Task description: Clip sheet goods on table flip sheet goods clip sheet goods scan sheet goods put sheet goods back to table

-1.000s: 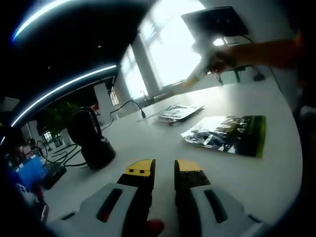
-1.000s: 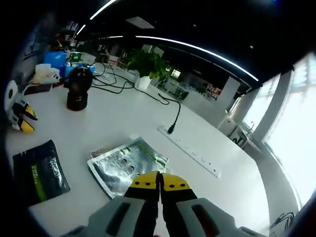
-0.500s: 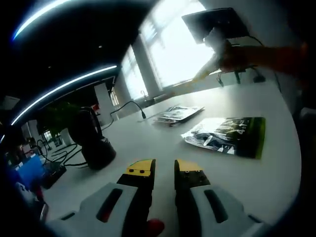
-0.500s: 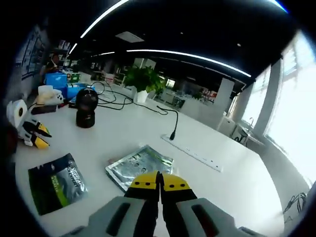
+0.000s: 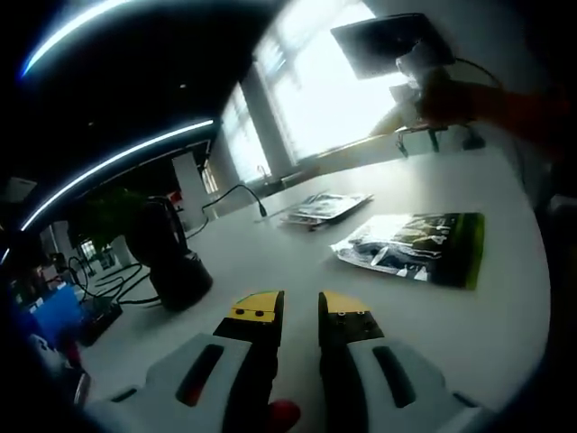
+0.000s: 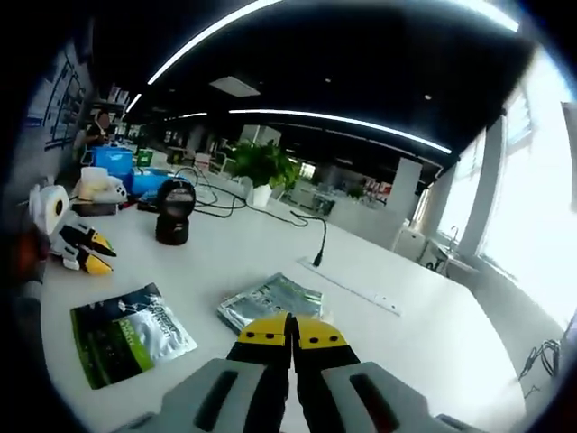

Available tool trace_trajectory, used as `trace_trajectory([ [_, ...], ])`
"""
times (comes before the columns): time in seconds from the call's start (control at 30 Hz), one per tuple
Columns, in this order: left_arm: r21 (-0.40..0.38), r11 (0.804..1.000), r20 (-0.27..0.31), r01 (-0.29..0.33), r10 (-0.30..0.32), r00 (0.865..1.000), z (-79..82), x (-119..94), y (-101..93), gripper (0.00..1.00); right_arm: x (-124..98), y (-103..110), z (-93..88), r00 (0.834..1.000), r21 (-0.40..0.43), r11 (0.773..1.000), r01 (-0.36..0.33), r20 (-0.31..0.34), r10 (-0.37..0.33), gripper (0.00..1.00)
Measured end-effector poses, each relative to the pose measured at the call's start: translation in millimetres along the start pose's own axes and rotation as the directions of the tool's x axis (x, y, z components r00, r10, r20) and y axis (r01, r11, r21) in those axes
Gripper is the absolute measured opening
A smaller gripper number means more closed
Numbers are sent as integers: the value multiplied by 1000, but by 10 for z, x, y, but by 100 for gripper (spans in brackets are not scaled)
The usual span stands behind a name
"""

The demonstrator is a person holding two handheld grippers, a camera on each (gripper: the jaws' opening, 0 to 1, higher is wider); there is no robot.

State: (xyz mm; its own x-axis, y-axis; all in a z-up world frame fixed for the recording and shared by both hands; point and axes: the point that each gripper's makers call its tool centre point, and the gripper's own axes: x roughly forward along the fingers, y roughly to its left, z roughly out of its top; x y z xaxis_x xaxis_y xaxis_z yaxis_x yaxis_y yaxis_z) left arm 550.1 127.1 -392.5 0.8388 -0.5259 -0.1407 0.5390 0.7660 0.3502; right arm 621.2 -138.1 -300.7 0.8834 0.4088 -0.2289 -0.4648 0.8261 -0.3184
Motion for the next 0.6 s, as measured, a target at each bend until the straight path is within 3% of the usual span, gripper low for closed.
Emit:
trace_trajectory([
  [0.6,6,1000,-4,-1,1,1000,3,-2,-18,8,-379,186,-144,996,47,999,11,85,-15,0],
])
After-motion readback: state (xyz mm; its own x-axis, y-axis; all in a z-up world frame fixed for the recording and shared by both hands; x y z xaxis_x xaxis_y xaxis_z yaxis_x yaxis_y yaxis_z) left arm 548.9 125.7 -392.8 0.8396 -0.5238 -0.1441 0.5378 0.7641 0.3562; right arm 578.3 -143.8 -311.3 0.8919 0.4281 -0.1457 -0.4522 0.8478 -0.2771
